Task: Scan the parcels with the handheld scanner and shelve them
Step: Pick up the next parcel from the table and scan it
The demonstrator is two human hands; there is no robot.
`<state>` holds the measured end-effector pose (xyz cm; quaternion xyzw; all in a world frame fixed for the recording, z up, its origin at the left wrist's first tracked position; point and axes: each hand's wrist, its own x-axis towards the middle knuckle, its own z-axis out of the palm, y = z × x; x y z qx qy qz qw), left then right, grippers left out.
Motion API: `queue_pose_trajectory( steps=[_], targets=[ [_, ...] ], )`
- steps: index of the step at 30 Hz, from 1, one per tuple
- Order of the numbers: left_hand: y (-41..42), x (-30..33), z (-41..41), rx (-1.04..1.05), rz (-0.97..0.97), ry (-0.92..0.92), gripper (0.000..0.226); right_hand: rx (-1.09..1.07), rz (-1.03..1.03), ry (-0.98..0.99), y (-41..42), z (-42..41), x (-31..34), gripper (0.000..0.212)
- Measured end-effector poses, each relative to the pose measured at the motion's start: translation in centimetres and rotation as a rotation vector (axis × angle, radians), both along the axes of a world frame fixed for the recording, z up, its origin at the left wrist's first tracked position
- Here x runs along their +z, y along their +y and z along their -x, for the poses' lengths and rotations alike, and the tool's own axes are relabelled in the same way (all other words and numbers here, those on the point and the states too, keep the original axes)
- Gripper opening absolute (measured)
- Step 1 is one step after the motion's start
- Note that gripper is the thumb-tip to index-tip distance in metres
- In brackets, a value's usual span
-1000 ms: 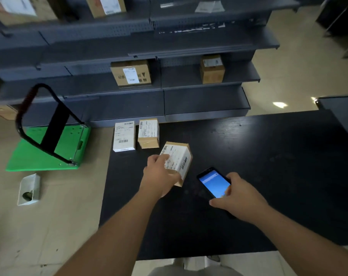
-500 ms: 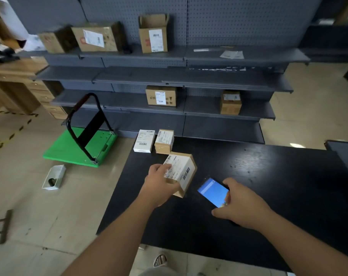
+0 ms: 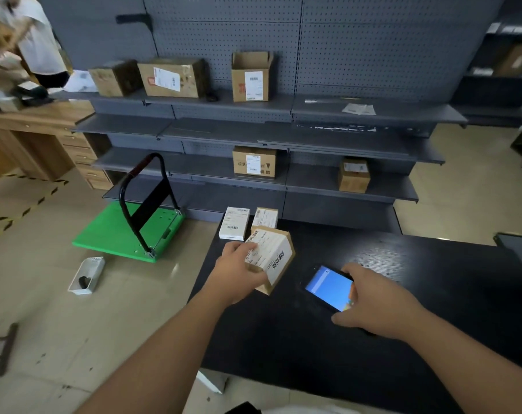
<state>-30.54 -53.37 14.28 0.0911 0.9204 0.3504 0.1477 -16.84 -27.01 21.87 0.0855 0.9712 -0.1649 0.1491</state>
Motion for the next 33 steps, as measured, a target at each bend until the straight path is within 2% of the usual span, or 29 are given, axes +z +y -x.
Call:
queue_pose_trajectory(
  steps=[4, 9, 17, 24, 28, 33],
  targets=[
    [-1.6, -0.4, 0.7, 0.01, -0.026, -0.004, 0.087, 0.003, 0.0, -0.001, -1.4, 0.4, 0.2, 0.083],
    [-2.6, -0.7, 1.2, 0.01, -0.019, 0.006, 0.088, 0.007, -0.003, 0.006, -2.4, 0.6, 0.3, 0.076],
    [-2.9, -0.9, 1.3, 0.007, -0.024, -0.007, 0.078, 0.007, -0.021, -0.004, -3.6, 0.7, 0.0, 0.073],
    [-3.3, -1.1, 1.4, 0.0, -0.03, -0.013, 0.083, -0.045, 0.003, 0.001, -4.1, 0.4, -0.7, 0.081],
    [-2.8, -1.5, 1.7, -0.033, -0.03, -0.023, 0.08, -0.134, 0.033, -0.015, -3.7, -0.3, -1.2, 0.083],
    [-0.9, -2.3, 1.6, -0.114, 0.005, -0.049, 0.083, -0.406, 0.211, -0.018, -3.1, -2.7, -2.0, 0.074]
  ],
)
